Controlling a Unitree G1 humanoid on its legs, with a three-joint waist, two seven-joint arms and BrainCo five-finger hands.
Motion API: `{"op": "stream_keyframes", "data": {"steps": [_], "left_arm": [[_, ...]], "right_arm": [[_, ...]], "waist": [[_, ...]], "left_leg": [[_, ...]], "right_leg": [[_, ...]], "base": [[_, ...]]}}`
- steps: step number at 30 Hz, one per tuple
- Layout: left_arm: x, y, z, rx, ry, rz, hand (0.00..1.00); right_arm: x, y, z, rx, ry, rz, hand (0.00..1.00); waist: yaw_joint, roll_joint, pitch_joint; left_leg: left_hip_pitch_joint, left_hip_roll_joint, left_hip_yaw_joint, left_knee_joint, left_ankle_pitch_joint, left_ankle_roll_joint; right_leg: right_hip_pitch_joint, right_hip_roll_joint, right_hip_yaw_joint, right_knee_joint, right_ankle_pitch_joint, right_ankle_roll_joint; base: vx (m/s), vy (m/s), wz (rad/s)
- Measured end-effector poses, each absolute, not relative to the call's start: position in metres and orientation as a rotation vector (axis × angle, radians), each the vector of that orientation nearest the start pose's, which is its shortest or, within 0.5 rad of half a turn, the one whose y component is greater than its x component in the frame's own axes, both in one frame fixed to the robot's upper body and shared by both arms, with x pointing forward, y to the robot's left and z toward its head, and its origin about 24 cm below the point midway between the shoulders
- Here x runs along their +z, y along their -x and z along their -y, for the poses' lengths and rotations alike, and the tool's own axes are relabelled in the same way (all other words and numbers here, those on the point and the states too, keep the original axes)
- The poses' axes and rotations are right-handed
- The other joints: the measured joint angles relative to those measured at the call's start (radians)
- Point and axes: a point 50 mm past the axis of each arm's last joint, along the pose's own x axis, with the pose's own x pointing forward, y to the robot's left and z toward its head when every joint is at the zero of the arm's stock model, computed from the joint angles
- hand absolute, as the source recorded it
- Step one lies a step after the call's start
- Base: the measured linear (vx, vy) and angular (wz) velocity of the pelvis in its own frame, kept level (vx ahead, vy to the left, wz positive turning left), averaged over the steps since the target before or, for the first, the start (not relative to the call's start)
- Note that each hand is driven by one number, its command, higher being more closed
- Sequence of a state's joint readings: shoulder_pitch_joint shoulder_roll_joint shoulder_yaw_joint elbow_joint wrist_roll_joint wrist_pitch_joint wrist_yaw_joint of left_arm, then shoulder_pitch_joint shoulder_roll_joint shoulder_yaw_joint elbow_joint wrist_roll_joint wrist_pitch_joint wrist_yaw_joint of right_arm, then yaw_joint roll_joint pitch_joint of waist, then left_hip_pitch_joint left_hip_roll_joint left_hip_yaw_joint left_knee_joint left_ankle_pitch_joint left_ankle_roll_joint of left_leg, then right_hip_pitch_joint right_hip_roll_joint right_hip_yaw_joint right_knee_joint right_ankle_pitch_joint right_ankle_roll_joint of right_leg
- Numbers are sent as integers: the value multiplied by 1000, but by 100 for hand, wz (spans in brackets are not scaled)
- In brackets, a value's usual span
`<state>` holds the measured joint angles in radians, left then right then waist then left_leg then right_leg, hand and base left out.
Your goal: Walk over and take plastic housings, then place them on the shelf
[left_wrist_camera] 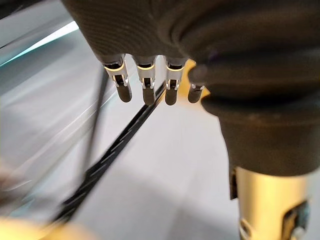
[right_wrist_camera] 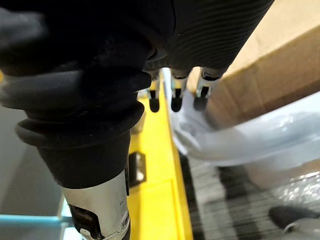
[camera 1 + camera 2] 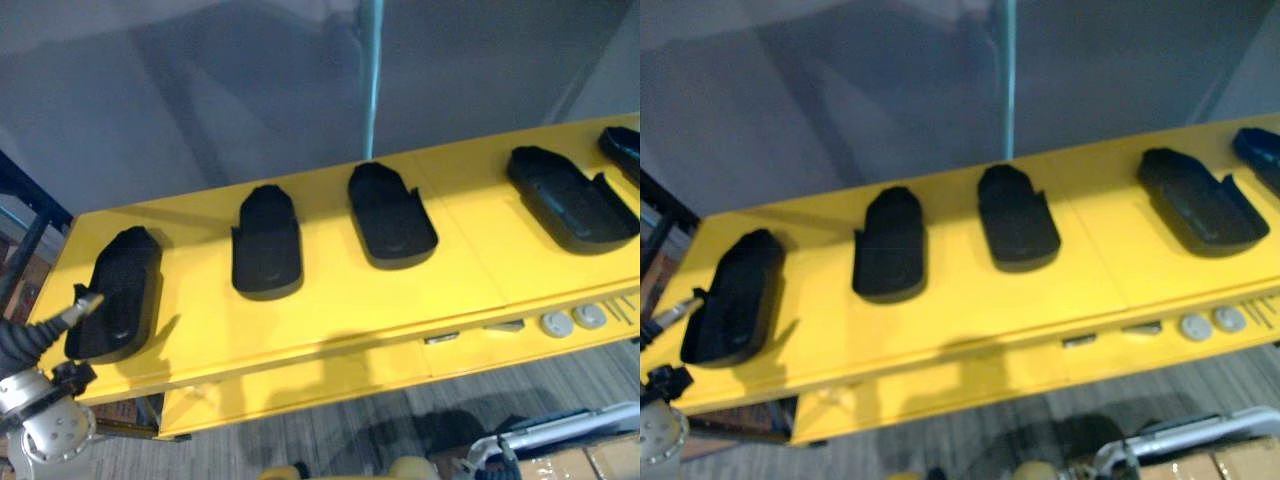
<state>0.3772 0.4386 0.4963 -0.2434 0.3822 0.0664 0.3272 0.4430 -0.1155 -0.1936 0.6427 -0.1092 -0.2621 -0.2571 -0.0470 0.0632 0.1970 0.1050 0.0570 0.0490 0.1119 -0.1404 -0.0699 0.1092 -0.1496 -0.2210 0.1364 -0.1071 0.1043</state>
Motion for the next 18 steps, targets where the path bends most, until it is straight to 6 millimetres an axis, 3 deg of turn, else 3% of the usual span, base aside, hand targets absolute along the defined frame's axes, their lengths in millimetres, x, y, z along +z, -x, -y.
{"op": "stream_keyframes", "data": {"steps": [4,10,13,14,18], "left_arm": [[84,-150,-371,597,-1080,-303,0],[85,-152,-399,479,-1314,-481,0],[87,-156,-401,421,-1358,-480,0],[86,-156,-401,419,-1361,-478,100],[87,-160,-401,385,-1388,-452,100]], "right_arm": [[-116,-55,255,-486,280,-772,0],[-115,-56,264,-497,264,-786,0],[-117,-51,267,-498,255,-816,0],[-118,-51,267,-496,253,-821,0],[-118,-52,268,-491,248,-824,0]], "waist": [[9,-4,-4],[21,7,-5],[27,17,-12],[29,20,-14],[31,34,-19]], "left_leg": [[0,-4,11,1,1,2],[-3,-12,15,-1,7,9],[-4,-16,15,-5,9,10],[-5,-16,16,-8,10,10],[-6,-19,16,-23,19,10]], "right_leg": [[16,0,2,-40,25,2],[15,-4,7,-64,48,6],[15,-6,10,-76,57,9],[15,-6,11,-80,60,10],[15,-6,11,-96,70,11]], "base": [[-4,16,-3],[-45,19,-4],[-33,14,-3],[-13,10,-3],[0,0,0]]}}
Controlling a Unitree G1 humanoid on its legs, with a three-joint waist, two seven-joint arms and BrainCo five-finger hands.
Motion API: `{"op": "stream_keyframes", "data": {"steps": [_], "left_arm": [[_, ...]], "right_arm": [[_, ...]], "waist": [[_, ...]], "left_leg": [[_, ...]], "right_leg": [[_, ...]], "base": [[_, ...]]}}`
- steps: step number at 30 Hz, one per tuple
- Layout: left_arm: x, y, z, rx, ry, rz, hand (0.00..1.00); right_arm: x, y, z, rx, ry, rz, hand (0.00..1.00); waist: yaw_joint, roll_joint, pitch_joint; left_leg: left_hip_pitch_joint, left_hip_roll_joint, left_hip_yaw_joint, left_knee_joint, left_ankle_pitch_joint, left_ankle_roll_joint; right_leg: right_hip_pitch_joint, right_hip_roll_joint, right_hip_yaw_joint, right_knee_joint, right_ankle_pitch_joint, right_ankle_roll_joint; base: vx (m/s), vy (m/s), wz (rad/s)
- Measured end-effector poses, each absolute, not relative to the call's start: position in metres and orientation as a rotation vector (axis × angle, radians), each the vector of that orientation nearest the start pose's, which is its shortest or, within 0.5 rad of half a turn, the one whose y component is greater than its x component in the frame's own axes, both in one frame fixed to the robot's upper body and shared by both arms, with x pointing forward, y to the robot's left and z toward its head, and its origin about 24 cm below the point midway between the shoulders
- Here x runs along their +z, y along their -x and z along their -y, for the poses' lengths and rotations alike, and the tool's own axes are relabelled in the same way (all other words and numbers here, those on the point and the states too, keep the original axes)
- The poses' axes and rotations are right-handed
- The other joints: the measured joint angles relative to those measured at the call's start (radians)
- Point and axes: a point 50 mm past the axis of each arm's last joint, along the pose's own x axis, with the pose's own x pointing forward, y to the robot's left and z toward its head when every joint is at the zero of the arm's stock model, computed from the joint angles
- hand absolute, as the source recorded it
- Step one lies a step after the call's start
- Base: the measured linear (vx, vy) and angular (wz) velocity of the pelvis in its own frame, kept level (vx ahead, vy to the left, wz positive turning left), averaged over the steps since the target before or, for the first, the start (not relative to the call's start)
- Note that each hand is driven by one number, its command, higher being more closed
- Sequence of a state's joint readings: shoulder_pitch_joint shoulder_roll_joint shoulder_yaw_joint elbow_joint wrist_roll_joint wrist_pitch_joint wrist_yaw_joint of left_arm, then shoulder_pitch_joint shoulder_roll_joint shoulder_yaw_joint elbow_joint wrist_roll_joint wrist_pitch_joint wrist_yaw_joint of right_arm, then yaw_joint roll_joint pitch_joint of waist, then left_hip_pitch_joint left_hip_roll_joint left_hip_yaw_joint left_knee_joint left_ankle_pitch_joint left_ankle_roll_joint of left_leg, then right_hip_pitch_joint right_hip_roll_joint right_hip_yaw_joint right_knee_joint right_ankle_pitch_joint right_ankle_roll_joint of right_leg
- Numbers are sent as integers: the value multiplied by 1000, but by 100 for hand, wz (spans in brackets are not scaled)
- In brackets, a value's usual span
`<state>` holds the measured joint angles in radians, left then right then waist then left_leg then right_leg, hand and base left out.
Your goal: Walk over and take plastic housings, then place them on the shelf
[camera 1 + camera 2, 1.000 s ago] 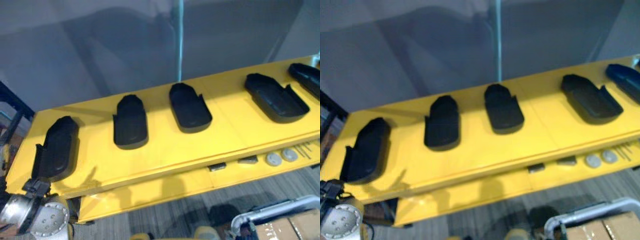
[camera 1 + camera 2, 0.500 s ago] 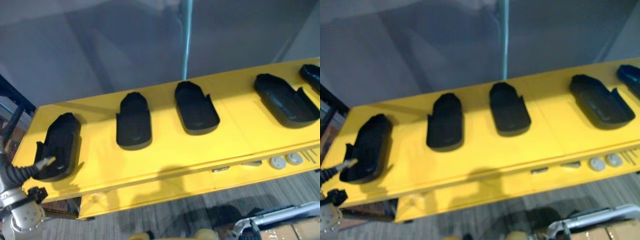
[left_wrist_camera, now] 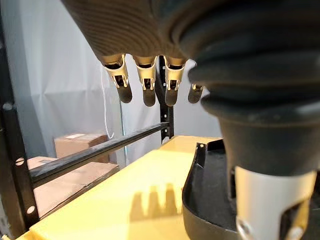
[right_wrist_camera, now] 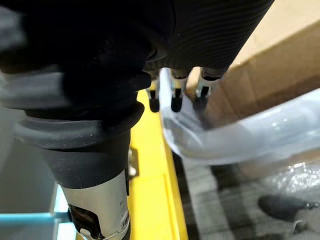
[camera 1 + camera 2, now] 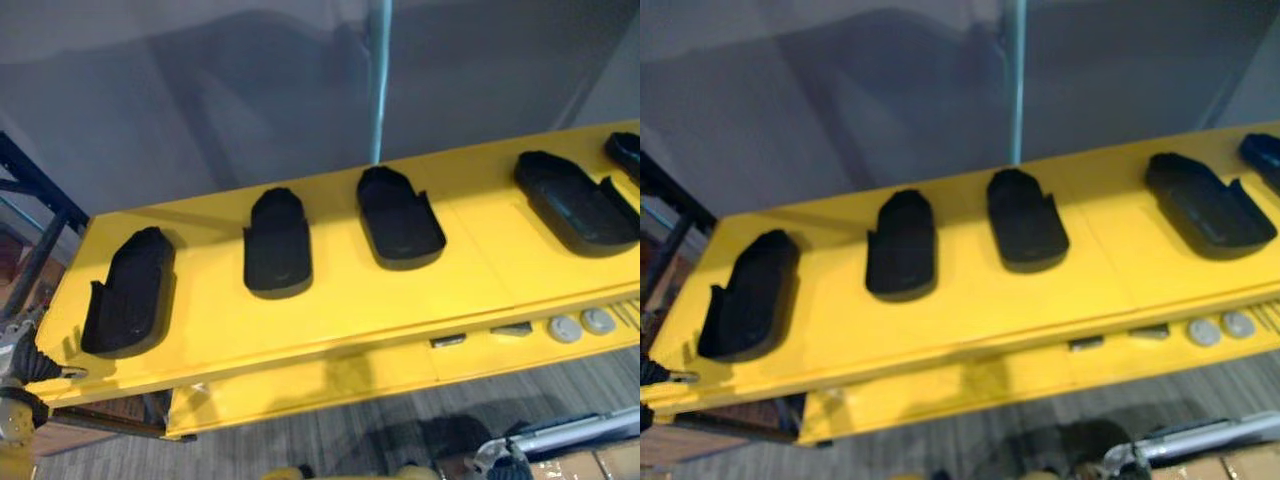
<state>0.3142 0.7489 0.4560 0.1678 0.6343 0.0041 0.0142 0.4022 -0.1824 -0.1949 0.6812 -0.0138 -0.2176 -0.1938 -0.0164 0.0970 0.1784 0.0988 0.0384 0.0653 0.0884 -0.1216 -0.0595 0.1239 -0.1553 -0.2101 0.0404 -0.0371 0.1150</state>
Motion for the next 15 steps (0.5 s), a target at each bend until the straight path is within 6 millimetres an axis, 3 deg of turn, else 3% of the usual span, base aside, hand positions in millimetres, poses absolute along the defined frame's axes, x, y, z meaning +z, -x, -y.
{"op": "stream_keyframes", "data": {"steps": [9,15], "left_arm": [[100,-171,-386,262,-1394,-294,100],[83,-168,-364,45,-1291,-342,100]], "right_arm": [[-118,-53,269,-490,252,-822,0],[-117,-53,271,-488,254,-820,0]], "waist": [[2,3,-2],[2,3,-2]], "left_leg": [[2,-2,0,-10,3,0],[1,-2,0,-10,3,0]], "right_leg": [[1,-2,-1,-4,0,0],[1,0,-3,-14,4,-1]], "base": [[0,0,0],[0,0,0]]}}
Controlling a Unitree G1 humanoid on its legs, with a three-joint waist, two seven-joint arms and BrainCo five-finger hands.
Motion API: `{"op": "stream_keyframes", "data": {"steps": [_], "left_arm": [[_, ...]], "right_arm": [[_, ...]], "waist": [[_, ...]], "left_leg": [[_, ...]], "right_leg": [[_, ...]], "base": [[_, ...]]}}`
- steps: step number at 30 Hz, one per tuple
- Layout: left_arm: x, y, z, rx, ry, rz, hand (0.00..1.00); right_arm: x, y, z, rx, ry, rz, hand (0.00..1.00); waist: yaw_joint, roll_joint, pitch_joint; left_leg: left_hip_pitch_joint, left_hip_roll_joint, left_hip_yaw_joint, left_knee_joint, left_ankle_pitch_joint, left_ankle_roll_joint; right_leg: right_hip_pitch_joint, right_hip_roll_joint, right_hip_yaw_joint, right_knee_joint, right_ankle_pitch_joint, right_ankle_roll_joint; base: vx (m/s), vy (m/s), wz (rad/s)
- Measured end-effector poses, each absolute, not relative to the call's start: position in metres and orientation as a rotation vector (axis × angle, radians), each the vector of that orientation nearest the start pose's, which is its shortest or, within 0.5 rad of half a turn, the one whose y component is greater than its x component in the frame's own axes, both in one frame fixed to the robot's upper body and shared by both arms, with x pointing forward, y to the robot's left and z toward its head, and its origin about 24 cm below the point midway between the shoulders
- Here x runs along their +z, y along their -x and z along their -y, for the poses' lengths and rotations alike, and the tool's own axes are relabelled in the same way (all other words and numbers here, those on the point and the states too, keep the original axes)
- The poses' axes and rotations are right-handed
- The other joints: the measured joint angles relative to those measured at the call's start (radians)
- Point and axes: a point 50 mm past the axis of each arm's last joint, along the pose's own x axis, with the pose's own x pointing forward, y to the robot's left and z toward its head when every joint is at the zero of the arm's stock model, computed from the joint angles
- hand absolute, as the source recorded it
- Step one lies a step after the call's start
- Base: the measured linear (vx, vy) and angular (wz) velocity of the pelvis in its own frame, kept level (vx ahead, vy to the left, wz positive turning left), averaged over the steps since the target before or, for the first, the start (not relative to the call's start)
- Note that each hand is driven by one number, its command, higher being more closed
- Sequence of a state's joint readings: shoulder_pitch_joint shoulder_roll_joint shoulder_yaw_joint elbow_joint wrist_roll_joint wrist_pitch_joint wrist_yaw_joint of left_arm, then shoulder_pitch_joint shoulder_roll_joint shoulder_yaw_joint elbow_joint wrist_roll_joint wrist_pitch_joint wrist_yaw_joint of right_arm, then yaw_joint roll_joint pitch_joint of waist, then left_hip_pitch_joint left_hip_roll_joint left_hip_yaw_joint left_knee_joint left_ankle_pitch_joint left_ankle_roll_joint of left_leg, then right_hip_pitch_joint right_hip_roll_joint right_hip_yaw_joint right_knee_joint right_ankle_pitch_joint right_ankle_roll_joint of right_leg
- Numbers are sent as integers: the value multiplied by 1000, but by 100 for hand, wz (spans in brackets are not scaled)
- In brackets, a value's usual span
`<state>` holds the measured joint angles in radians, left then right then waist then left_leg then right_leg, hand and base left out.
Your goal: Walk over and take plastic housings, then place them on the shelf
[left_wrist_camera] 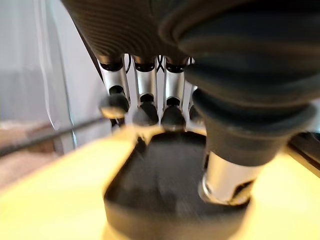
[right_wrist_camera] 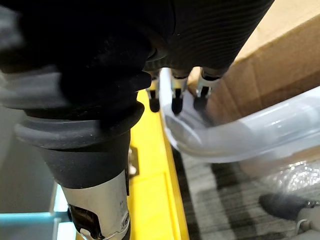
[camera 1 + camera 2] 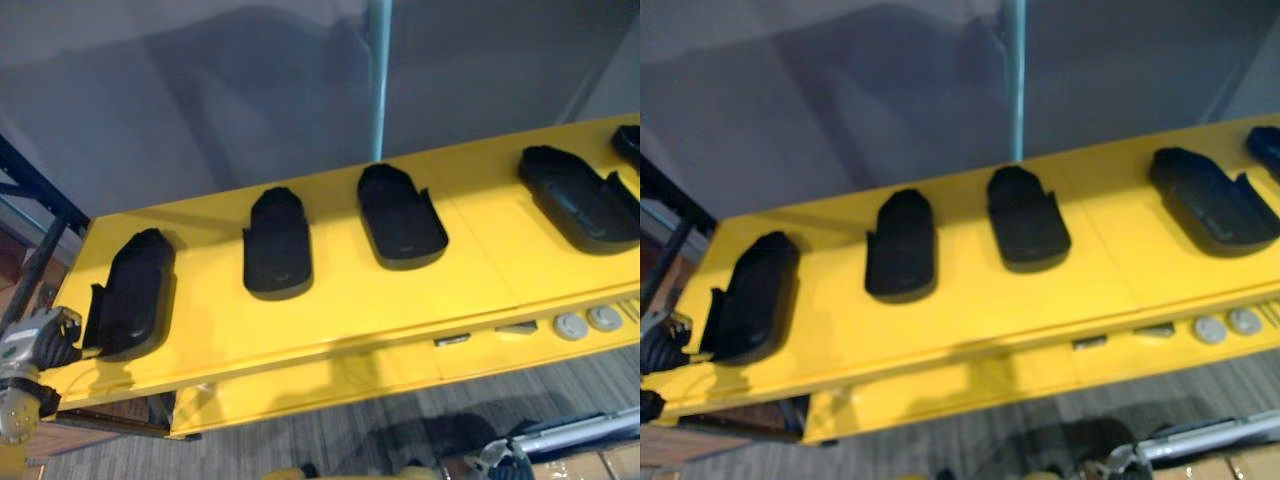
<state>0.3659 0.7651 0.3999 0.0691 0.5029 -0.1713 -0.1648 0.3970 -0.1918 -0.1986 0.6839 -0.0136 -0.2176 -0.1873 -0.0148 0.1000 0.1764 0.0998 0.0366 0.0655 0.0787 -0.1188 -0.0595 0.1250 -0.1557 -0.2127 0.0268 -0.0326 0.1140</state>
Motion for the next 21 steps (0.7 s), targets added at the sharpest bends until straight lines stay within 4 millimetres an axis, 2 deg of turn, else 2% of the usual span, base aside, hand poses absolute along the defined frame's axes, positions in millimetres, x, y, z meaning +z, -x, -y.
{"op": "stream_keyframes", "data": {"steps": [3,12,16,21], "left_arm": [[74,-169,-350,-63,-1197,-378,100],[60,-168,-335,-291,-1044,-585,100],[56,-172,-331,-335,-1017,-627,100],[55,-174,-336,-311,-999,-693,100]], "right_arm": [[-116,-53,274,-490,249,-819,0],[-115,-52,278,-498,251,-818,0],[-114,-53,279,-489,249,-816,0],[-114,-54,279,-490,250,-813,0]], "waist": [[0,0,0],[-1,0,0],[-3,0,0],[-3,-1,0]], "left_leg": [[-2,-1,-1,0,0,0],[-13,-4,-10,1,1,1],[-12,-5,-10,1,2,3],[-13,-6,-12,1,4,3]], "right_leg": [[0,-1,-2,-3,1,1],[0,-3,-11,-6,2,1],[0,-4,-12,-5,2,1],[0,-5,-14,-3,2,1]], "base": [[0,0,0],[7,2,3],[0,0,0],[0,0,0]]}}
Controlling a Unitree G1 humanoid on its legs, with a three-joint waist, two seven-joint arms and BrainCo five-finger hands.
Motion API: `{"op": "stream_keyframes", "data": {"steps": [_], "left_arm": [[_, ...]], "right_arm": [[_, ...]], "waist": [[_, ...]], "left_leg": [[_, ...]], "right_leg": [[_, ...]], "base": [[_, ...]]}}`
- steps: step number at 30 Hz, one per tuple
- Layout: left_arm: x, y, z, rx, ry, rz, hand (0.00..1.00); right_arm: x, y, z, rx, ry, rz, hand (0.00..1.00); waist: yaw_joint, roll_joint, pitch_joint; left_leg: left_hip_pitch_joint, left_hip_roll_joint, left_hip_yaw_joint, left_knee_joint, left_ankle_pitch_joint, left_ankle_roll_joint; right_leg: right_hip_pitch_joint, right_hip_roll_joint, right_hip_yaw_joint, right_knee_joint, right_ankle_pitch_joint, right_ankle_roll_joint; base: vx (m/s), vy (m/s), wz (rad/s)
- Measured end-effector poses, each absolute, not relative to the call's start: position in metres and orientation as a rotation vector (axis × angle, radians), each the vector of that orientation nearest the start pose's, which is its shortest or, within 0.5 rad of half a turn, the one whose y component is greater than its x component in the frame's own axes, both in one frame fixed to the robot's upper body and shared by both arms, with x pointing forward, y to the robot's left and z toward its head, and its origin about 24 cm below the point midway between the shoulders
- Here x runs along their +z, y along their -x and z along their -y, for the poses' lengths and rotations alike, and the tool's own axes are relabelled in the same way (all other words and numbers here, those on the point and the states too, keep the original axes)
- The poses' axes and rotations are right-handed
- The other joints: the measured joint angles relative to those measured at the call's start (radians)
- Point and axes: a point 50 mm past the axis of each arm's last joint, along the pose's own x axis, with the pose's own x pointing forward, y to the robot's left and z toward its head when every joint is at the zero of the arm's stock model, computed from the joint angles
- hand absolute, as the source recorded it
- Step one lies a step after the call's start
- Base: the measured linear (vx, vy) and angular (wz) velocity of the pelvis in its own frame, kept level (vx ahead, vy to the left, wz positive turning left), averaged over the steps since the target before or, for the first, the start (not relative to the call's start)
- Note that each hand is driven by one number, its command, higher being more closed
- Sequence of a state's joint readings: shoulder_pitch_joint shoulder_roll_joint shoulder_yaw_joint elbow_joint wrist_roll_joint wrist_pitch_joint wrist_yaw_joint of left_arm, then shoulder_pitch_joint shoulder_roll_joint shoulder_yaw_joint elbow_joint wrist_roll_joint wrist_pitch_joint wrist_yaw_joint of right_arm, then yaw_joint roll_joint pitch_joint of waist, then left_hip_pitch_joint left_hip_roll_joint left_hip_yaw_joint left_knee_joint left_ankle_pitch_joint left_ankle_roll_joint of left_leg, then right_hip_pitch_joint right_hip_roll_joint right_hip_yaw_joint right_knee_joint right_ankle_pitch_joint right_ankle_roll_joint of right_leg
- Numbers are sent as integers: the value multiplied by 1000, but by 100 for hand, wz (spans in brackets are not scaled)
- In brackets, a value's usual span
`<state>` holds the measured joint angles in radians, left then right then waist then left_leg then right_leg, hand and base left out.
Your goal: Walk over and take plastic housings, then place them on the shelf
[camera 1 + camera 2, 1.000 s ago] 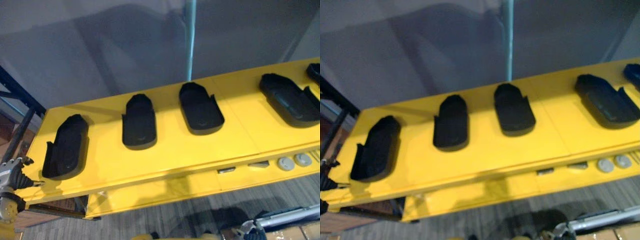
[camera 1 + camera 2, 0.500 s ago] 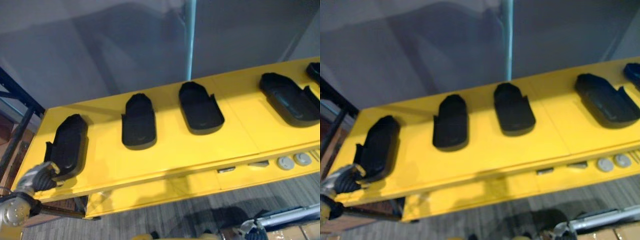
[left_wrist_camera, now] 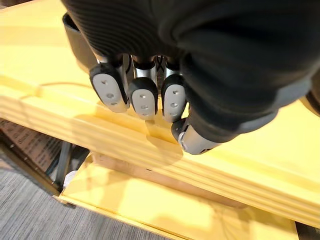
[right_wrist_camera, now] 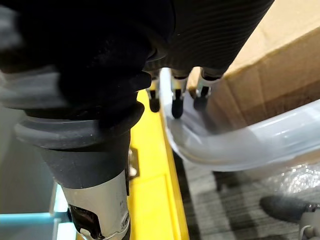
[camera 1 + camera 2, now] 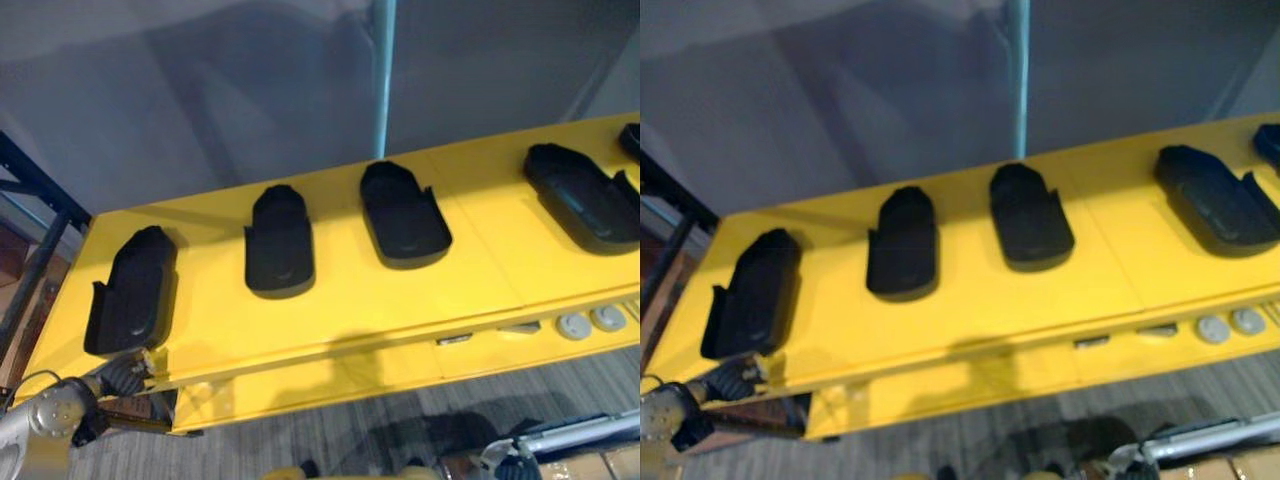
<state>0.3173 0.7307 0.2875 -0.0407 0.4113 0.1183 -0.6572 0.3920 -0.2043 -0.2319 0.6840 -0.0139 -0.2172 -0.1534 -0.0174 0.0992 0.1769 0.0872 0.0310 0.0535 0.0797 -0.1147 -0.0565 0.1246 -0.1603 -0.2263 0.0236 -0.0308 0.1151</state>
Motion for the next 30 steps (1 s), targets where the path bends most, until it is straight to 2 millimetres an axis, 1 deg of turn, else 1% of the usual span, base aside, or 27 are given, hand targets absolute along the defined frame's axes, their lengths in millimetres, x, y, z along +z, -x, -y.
{"op": "stream_keyframes", "data": {"steps": [6,9,12,15,22,26,30], "left_arm": [[47,-170,-348,-280,-1016,-755,100],[46,-171,-353,-253,-1029,-766,100],[48,-172,-357,-235,-1059,-778,100],[53,-174,-364,-213,-1086,-775,100],[64,-181,-364,-211,-1146,-689,100],[66,-185,-363,-210,-1123,-661,100],[66,-187,-363,-220,-1101,-663,100]], "right_arm": [[-114,-54,280,-492,250,-815,0],[-114,-54,280,-494,250,-817,0],[-114,-54,280,-494,250,-816,0],[-114,-54,280,-493,250,-816,0],[-114,-55,281,-493,255,-814,0],[-112,-55,285,-493,265,-810,0],[-110,-57,289,-494,277,-799,0]], "waist": [[0,-2,1],[1,-4,1],[0,-5,0],[0,-4,0],[0,-3,1],[0,2,3],[-3,12,10]], "left_leg": [[-2,-2,-6,0,1,1],[-3,-5,-12,0,3,2],[-3,-6,-12,0,3,2],[-3,-5,-11,0,3,2],[-2,-5,-7,0,3,2],[-1,-5,4,0,3,2],[-1,-5,10,0,3,2]], "right_leg": [[0,-2,-6,0,0,0],[2,-5,-13,0,0,0],[2,-6,-13,1,0,0],[1,-6,-12,1,0,0],[0,-6,-9,1,1,1],[-1,-6,-2,0,2,4],[-5,-6,6,0,5,4]], "base": [[0,0,2],[-8,3,5],[0,0,0],[0,0,0],[0,0,0],[0,0,-5],[-6,4,-5]]}}
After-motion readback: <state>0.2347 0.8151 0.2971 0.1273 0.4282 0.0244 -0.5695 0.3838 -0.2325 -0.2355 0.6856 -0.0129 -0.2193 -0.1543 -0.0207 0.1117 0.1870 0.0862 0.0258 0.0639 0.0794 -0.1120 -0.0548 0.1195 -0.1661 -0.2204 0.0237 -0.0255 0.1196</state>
